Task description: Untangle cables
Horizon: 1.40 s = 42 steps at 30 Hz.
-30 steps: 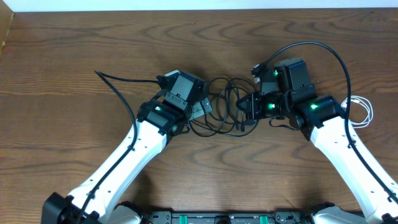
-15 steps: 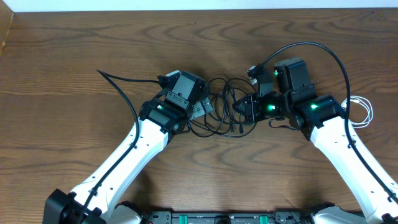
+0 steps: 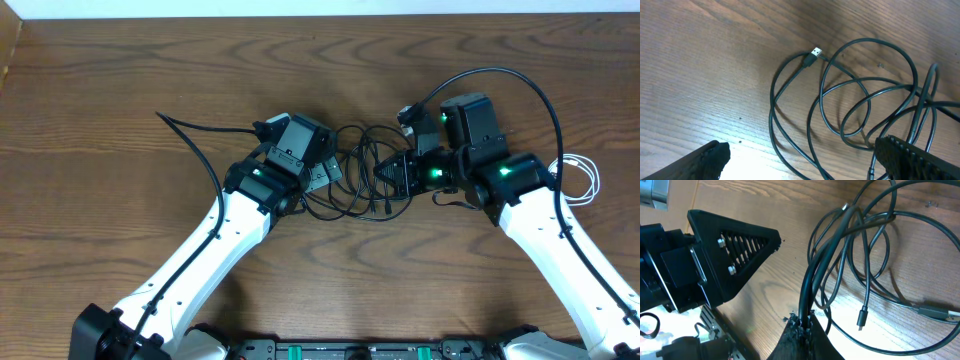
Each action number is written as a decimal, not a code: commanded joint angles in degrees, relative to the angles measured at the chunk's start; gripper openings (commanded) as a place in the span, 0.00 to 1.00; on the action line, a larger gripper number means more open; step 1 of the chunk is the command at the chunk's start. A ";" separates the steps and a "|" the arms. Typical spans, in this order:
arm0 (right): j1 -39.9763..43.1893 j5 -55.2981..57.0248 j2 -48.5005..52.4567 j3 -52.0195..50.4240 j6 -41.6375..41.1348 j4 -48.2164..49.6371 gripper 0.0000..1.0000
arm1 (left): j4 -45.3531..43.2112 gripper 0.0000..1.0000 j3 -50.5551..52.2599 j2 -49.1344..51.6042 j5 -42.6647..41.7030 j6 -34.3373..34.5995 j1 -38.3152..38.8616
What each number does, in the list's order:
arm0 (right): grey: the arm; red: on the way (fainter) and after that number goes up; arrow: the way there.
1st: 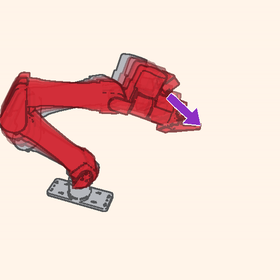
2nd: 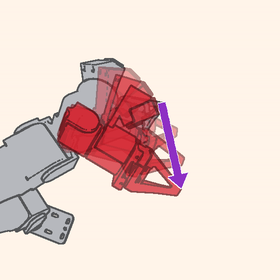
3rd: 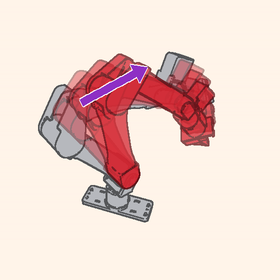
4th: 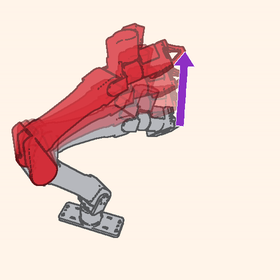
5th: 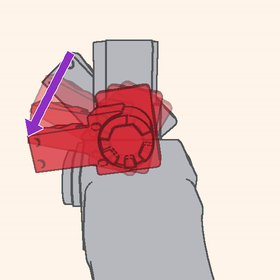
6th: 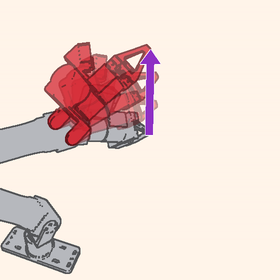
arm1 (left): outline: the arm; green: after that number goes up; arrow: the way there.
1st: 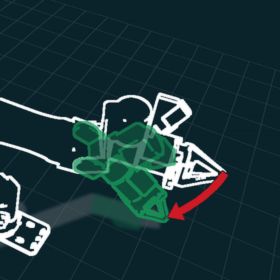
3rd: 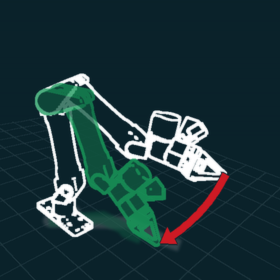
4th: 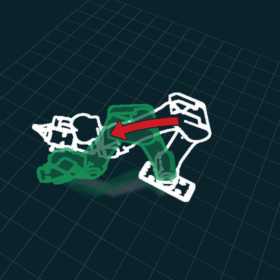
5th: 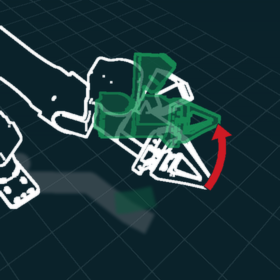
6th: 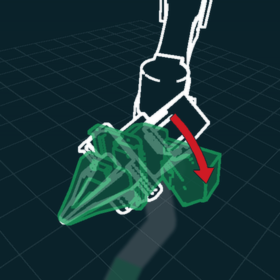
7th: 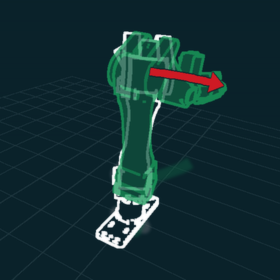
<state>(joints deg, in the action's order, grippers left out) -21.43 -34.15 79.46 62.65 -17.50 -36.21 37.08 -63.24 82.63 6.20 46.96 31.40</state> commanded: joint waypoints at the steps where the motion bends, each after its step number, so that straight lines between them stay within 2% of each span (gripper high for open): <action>1: 0.55 -1.44 -0.09 0.33 0.85 0.07 0.01 | -0.02 0.99 -0.74 0.11 -3.04 0.74 0.02; 7: 0.55 -2.80 -0.09 0.33 0.90 0.83 0.01 | -0.09 0.99 -0.74 0.11 -4.15 -0.83 0.07; 12: 0.55 -8.11 -0.09 0.33 2.23 3.98 0.01 | -1.36 0.99 -0.74 0.22 -3.93 -1.55 0.09; 22: 0.57 -8.24 -0.09 0.33 2.58 5.18 0.01 | -7.43 0.99 -0.74 1.66 -11.58 -17.22 1.70; 27: 0.57 -8.26 -0.09 0.33 4.59 5.16 0.01 | -7.82 0.99 -0.74 3.67 -11.67 -16.22 1.79; 33: 0.74 -8.28 -0.09 0.33 4.87 5.18 0.01 | -8.55 0.98 -0.74 8.33 -16.22 -16.26 1.79; 35: 0.74 -8.52 -0.09 0.33 4.79 5.18 0.01 | -9.90 0.89 -0.74 9.77 -17.16 -16.26 1.79; 36: 0.74 -9.03 -0.09 0.33 4.70 5.18 0.01 | -11.13 0.72 -0.74 10.47 -17.16 -16.24 1.79; 38: 0.79 -9.90 -0.09 0.33 4.72 5.25 0.01 | -13.46 0.53 -0.74 11.39 -17.09 -15.69 1.79; 42: 0.98 -9.97 -0.09 0.33 4.72 5.20 0.01 | -16.57 0.46 -0.74 13.07 -11.74 -8.96 1.79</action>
<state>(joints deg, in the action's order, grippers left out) -20.91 -42.15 79.46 62.65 -13.93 -31.35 20.93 -63.24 94.54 -9.19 33.17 33.17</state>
